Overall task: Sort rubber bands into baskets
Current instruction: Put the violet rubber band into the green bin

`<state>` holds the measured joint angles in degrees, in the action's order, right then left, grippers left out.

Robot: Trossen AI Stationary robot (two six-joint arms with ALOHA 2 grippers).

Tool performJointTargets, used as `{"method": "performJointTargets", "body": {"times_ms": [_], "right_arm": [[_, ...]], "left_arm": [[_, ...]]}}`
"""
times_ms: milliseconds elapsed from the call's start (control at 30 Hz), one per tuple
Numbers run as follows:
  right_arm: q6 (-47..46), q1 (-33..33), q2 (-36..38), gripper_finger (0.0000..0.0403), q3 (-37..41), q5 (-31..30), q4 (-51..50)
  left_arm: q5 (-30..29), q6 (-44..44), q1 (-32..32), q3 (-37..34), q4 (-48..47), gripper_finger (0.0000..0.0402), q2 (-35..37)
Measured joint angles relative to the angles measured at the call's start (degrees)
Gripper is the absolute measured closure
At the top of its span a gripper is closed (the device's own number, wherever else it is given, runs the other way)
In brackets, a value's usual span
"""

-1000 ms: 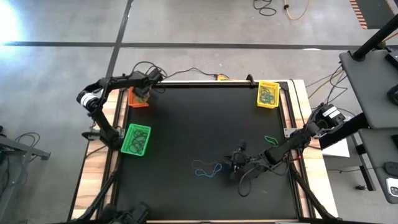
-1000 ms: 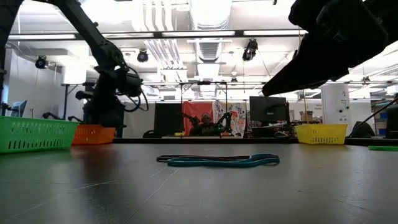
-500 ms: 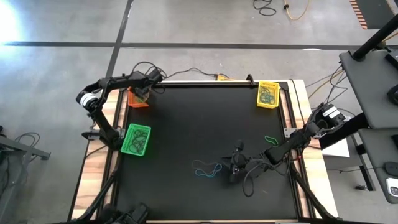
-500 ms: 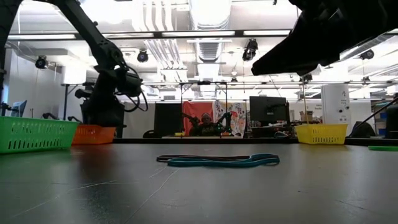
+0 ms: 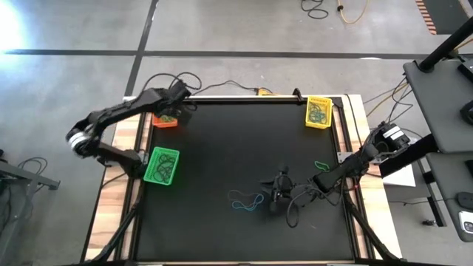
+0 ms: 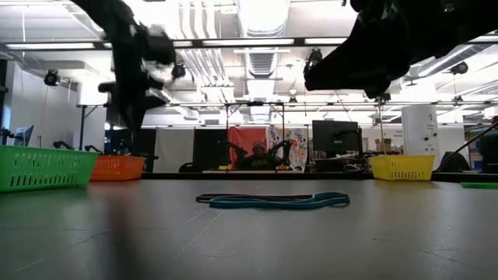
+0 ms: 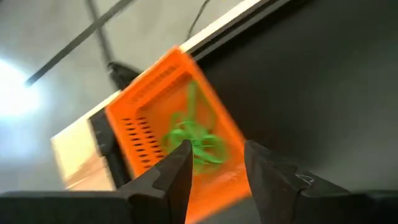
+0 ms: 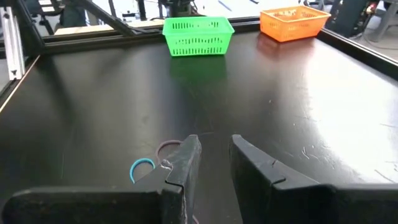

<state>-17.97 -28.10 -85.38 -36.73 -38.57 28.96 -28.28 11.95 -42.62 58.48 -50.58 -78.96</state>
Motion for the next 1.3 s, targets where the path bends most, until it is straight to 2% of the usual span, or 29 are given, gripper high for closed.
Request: {"method": "performJointTargets", "body": {"times_ms": [167,300,467,567,667,767,967,1100,1200,1300], "right_arm": [[1.0,0.0,0.0,0.0321,0.0,0.0,0.1],[1.5,-0.1,0.0,0.0321,0.0,0.3,-0.1],[1.5,-0.1,0.0,0.0321,0.0,1.6,-0.3],[1.5,-0.1,0.0,0.0321,0.0,1.6,-0.5],[1.5,-0.2,0.0,0.0321,0.0,1.8,-0.5],[2.5,-0.6,0.0,0.0321,0.0,3.3,-1.5],[0.3,-2.1,0.0,0.0321,0.0,4.3,-4.4],[-0.1,-3.2,0.0,0.0321,0.1,4.2,-4.7],[-0.4,-3.4,0.0,0.0321,0.1,4.1,-4.6],[-0.9,-3.4,0.0,0.0321,0.1,4.0,-4.6]], "left_arm": [[3.6,5.4,7.6,-0.1,-3.0,0.0278,10.7],[3.8,6.7,15.8,-1.7,-2.5,0.0280,16.9],[4.0,14.9,27.1,-3.5,-2.2,0.0280,20.7],[3.8,17.3,33.8,-5.3,1.2,0.0280,21.8],[3.7,17.5,40.7,-8.2,8.9,0.0278,22.3],[3.3,15.8,47.6,-12.6,21.4,0.0267,22.3],[3.4,11.0,60.0,-21.9,46.6,0.0217,18.3],[3.4,7.0,65.5,-27.1,60.3,0.0193,11.5],[3.3,7.1,66.3,-29.1,71.7,0.0191,3.9],[2.6,5.0,66.3,-29.0,79.3,0.0195,-4.3]]}}
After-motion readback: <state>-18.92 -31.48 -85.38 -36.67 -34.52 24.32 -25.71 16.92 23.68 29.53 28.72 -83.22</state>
